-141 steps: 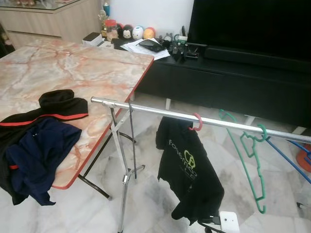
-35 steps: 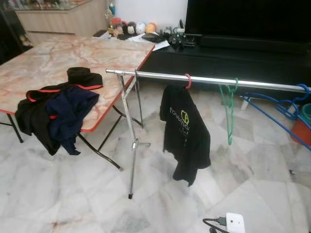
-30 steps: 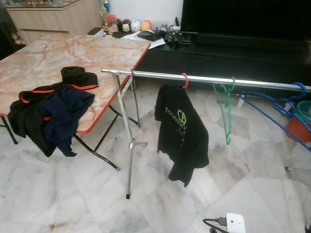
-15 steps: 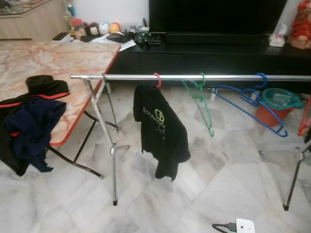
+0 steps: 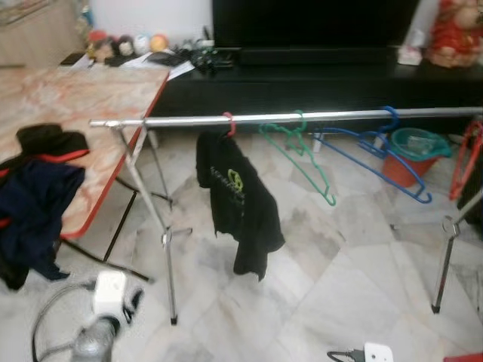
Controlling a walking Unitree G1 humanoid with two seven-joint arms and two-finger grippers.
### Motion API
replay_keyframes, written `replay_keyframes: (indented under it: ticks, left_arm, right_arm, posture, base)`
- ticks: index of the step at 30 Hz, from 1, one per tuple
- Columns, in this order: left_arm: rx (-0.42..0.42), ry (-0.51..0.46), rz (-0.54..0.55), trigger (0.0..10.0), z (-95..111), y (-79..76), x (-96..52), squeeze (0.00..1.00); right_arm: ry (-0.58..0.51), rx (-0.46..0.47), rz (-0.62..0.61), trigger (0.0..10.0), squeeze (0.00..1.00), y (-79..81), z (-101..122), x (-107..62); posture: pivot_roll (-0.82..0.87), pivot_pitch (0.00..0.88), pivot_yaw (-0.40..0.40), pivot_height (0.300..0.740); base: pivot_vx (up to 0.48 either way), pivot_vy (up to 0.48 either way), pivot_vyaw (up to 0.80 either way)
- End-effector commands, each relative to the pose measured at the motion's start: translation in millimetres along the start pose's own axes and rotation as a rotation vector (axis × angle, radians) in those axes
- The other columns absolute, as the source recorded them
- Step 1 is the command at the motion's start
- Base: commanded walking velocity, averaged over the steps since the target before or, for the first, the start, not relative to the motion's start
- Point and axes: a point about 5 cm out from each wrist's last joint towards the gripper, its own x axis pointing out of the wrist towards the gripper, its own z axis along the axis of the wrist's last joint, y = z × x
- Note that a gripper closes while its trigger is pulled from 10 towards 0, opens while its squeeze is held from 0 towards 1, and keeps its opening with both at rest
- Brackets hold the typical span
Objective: Hang hanger
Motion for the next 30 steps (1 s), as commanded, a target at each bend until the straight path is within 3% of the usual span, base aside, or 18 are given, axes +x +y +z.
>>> replay_keyframes:
  ticks: [1, 8, 10, 12, 17, 21, 27, 28, 30]
  left_arm:
    - [0.025, 0.041, -0.001, 10.0, -9, 1.7, -3.0, 0.00]
    - [0.122, 0.181, -0.087, 10.0, -24, -9.7, -4.7, 0.00]
    - [0.168, 0.277, -0.077, 10.0, -42, -8.8, -11.8, 0.00]
    - [0.138, 0.309, -0.051, 10.0, -49, -5.0, -15.4, 0.00]
    - [0.127, 0.338, -0.032, 10.0, -58, 4.0, -21.5, 0.00]
    - [0.181, 0.362, -0.048, 10.0, -67, 8.2, -28.1, 0.00]
    - [0.159, 0.438, -0.012, 10.0, -86, 16.3, -41.7, 0.00]
    - [0.165, 0.428, -0.019, 10.0, -83, 12.1, -38.4, 0.00]
    - [0.172, 0.384, -0.039, 10.0, -68, -0.9, -26.5, 0.00]
  right_arm:
    - [0.007, -0.012, -0.002, 10.0, 0.00, 3.6, -5, -1.2]
    - [0.040, -0.025, 0.021, 10.0, 0.00, 20.4, -20, -5.3]
    - [0.048, -0.027, 0.026, 10.0, 0.00, 27.0, -23, -6.3]
    - [0.052, -0.030, 0.030, 10.0, 0.00, 31.0, -24, -6.7]
    - [0.063, -0.038, 0.040, 10.0, 0.00, 39.7, -29, -8.9]
    - [0.087, -0.041, 0.044, 10.0, 0.00, 43.7, -43, -13.9]
    - [0.119, -0.054, 0.065, 10.0, 0.00, 61.5, -62, -23.3]
    - [0.122, -0.056, 0.069, 10.0, 0.00, 64.4, -63, -24.4]
    - [0.102, -0.045, 0.054, 10.0, 0.00, 50.9, -52, -18.3]
  posture:
    - [-0.03, 0.000, 0.007, 0.740]
    - [-0.04, 0.000, 0.011, 0.740]
    - [-0.04, 0.000, 0.011, 0.740]
    - [-0.04, 0.000, 0.009, 0.740]
    - [-0.05, 0.000, 0.012, 0.740]
    - [-0.05, 0.000, 0.016, 0.740]
    - [-0.05, 0.000, 0.015, 0.740]
    - [-0.05, 0.000, 0.015, 0.740]
    - [-0.05, 0.000, 0.014, 0.740]
  base:
    - [0.000, 0.000, -0.68]
    - [0.000, 0.000, -0.67]
    - [0.000, 0.000, -0.67]
    - [0.000, 0.000, -0.67]
    - [0.000, 0.000, -0.67]
    - [0.000, -0.078, -0.67]
    - [0.000, -0.162, -0.67]
    - [0.000, 0.000, -0.66]
    - [0.000, 0.000, -0.67]
